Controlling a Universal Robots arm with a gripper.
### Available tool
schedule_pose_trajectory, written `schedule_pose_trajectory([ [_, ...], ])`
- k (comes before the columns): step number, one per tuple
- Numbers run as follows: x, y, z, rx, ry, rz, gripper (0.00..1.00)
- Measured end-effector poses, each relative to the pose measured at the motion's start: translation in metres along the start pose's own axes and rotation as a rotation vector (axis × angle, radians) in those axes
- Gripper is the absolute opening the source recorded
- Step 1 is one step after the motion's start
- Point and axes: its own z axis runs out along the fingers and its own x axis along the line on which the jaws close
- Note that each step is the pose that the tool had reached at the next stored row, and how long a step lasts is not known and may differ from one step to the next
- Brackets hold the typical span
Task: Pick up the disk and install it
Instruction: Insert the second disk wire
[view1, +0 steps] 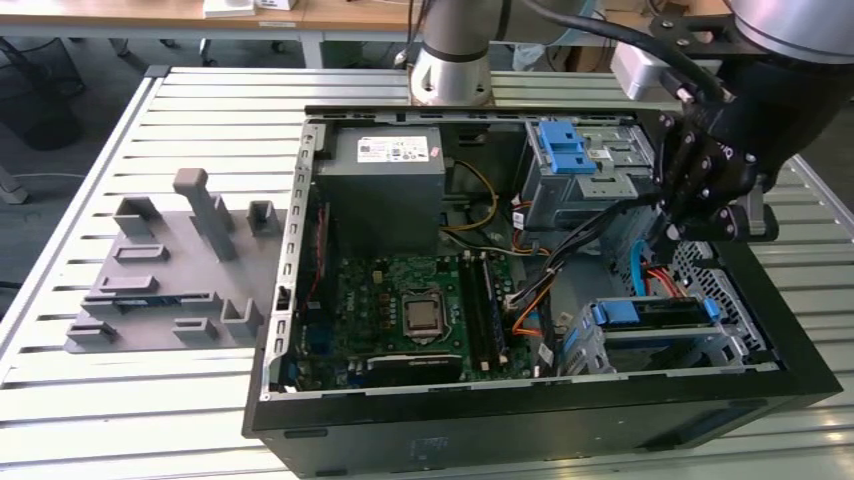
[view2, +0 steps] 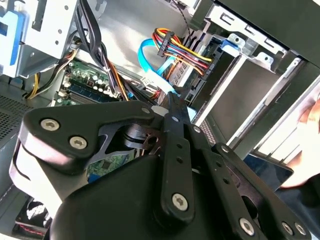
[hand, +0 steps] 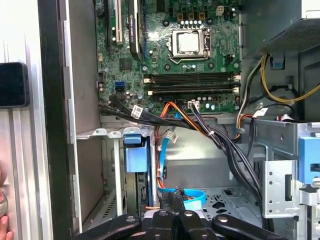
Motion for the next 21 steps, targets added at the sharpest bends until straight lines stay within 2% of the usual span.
schedule_pose_trajectory([
  [3, -0.0001, 0.0001, 0.0033, 0.0002, 0.0034, 0.000, 0.11],
  [12, -0.0001, 0.0001, 0.0035, 0.0005, 0.0094, 0.000, 0.11],
  [13, -0.0001, 0.0001, 0.0035, 0.0006, 0.0111, -0.001, 0.17],
  [15, -0.0001, 0.0001, 0.0034, 0.0008, 0.0159, -0.001, 0.17],
  [16, -0.0001, 0.0001, 0.0034, 0.0010, 0.0178, -0.001, 0.24],
  [21, -0.0001, 0.0002, 0.0037, 0.0017, 0.0308, -0.001, 0.24],
])
